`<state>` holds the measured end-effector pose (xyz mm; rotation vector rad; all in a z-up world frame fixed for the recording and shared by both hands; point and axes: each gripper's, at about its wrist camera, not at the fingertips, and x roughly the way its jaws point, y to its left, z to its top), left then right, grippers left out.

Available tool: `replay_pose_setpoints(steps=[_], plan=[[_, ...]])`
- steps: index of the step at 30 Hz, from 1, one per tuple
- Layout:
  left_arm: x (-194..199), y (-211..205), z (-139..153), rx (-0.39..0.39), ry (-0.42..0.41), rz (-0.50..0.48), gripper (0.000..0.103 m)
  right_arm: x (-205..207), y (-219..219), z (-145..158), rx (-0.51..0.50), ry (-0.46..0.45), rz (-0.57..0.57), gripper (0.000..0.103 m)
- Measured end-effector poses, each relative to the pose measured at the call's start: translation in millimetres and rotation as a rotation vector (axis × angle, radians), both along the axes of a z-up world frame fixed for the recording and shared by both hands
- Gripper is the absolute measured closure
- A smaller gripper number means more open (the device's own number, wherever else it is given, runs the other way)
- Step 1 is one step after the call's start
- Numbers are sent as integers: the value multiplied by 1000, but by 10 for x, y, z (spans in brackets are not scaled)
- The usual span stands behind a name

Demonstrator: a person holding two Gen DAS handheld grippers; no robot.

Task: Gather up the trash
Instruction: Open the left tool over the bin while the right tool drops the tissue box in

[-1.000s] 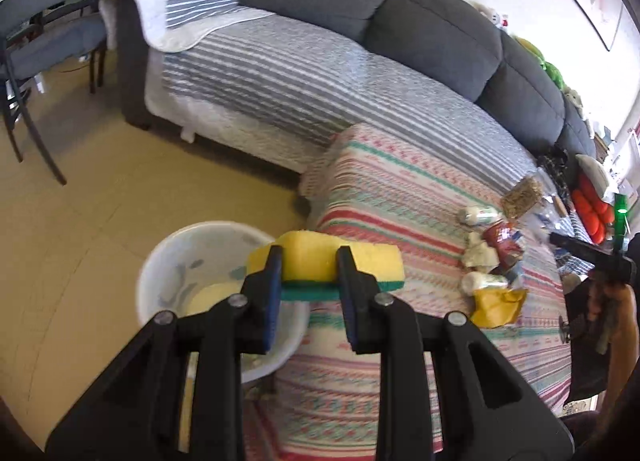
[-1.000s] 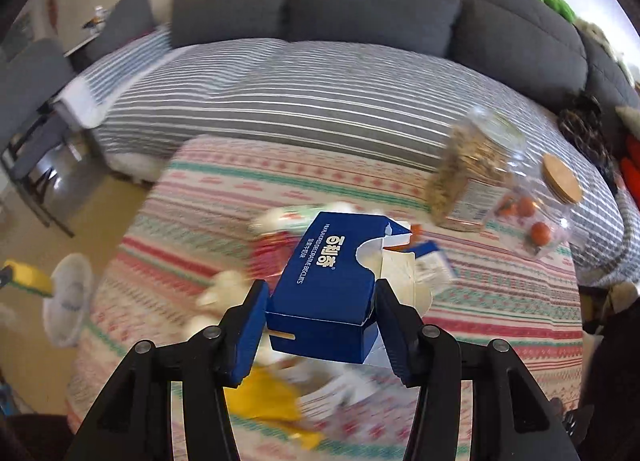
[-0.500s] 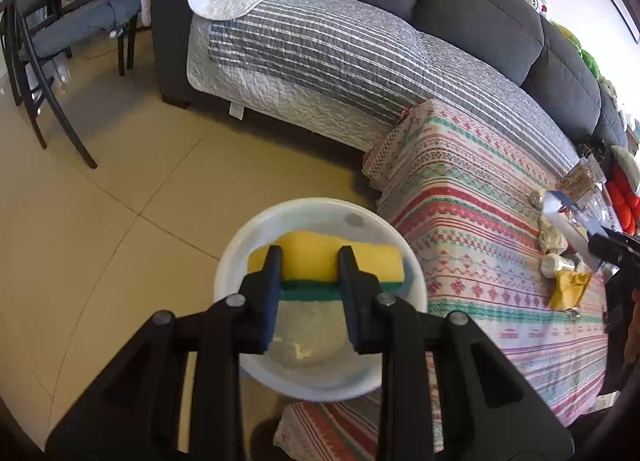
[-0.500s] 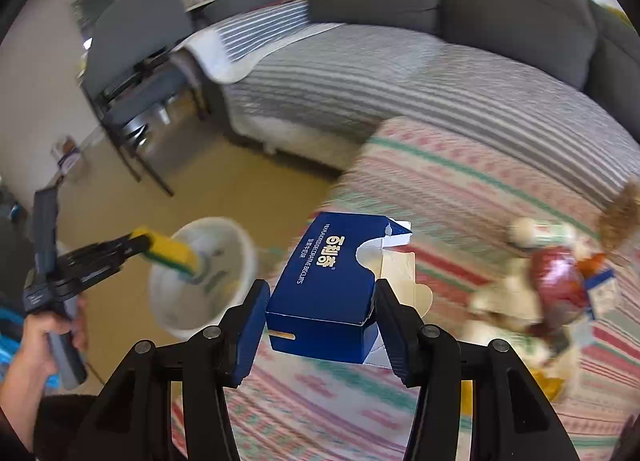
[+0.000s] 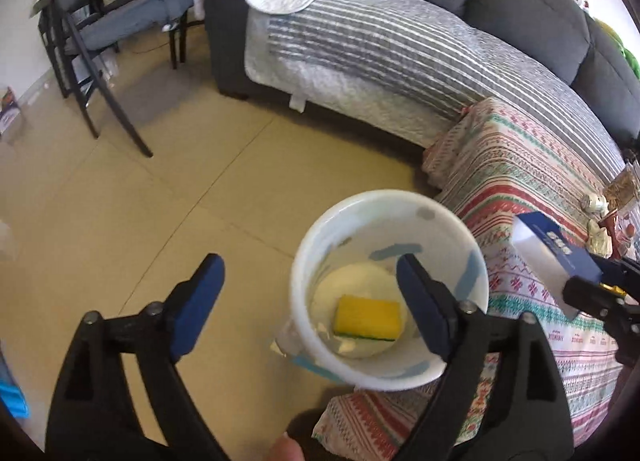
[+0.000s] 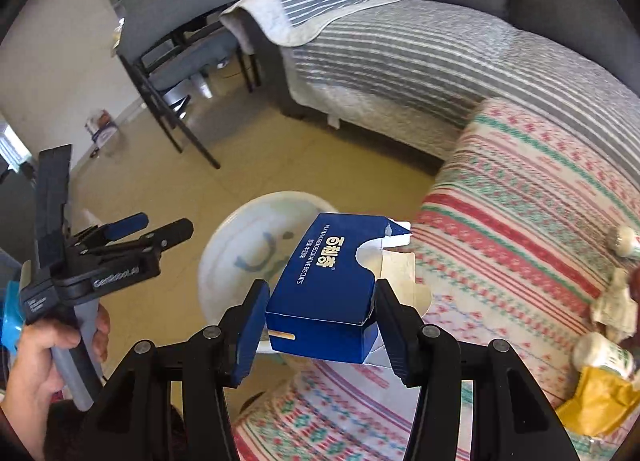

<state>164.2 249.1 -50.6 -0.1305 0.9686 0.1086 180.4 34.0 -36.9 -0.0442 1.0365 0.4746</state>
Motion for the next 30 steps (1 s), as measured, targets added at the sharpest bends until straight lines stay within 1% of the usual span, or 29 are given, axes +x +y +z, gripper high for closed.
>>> replay_pose_setpoints(steps=[2,7,8,10,11,12,13,16,22,28,30], plan=[[-66,54,6,7,-2,10,8,0,87,-23,4,8,12,49],[-185,119,-29,19,18,20,8,72,284,-157,19,37,43,48],[-191,129,-31,22,21,21,8,84,338,-171,14,38,54,46],[-211,148,-27,19,20,22,8,102,400,-184,1,29,66,46],[-212,156,-26,18,22,25,7,111,423,-173,3,26,74,39],[-209,163,-24,14,23,25,5,116,426,-162,12,24,77,28],[-206,170,-24,8,24,26,2,117,416,-132,29,17,77,21],[-208,159,-14,-1,19,24,1,78,347,-15,45,-7,72,20],[-222,-17,43,21,1,-10,1,-49,60,148,-41,-65,27,20],[-263,-332,161,25,-27,-62,1,-195,-449,378,-56,-92,-50,18],[-290,-476,201,25,-42,-84,1,-287,-688,467,-57,-106,-83,18]])
